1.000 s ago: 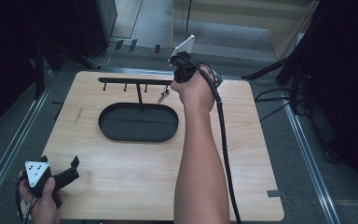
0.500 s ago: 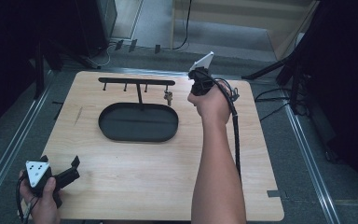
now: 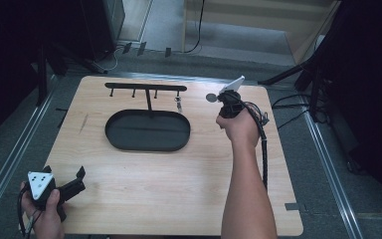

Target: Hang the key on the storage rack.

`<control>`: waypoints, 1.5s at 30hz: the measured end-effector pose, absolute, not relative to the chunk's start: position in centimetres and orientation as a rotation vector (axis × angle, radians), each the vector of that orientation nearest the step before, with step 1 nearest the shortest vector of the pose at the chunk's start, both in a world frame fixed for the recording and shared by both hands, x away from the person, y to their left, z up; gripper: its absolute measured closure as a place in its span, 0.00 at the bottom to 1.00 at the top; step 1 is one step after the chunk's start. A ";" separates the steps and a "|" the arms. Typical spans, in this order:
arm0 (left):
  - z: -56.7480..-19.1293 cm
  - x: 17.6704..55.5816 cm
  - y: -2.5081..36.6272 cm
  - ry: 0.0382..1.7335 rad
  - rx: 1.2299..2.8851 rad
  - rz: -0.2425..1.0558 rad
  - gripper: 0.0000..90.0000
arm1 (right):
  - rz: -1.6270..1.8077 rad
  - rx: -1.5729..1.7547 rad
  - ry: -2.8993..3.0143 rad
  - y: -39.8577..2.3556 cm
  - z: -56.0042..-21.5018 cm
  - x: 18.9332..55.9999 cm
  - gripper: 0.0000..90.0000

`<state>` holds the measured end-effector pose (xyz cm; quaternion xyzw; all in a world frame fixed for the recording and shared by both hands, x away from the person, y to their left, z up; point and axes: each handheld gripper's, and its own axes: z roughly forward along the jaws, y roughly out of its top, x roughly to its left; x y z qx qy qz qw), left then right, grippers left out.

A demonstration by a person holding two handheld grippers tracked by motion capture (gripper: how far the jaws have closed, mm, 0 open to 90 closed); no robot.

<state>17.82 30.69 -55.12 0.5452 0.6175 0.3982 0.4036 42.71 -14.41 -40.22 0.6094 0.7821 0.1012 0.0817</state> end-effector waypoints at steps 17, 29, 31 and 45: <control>-55.1 17.8 30.6 1.561 1.382 1.002 0.00 | 0.300 1.884 2.333 -19.8 -44.7 41.0 0.92; -55.1 17.8 30.7 1.560 1.370 1.001 0.00 | 0.523 1.870 2.283 -22.9 -47.1 38.1 0.88; -55.1 17.8 30.6 1.562 1.373 1.003 0.00 | 0.572 1.857 2.251 -24.1 -47.8 37.1 0.85; -55.1 17.8 30.6 1.562 1.379 1.008 0.00 | 0.961 1.523 2.114 -26.8 -50.7 32.0 0.49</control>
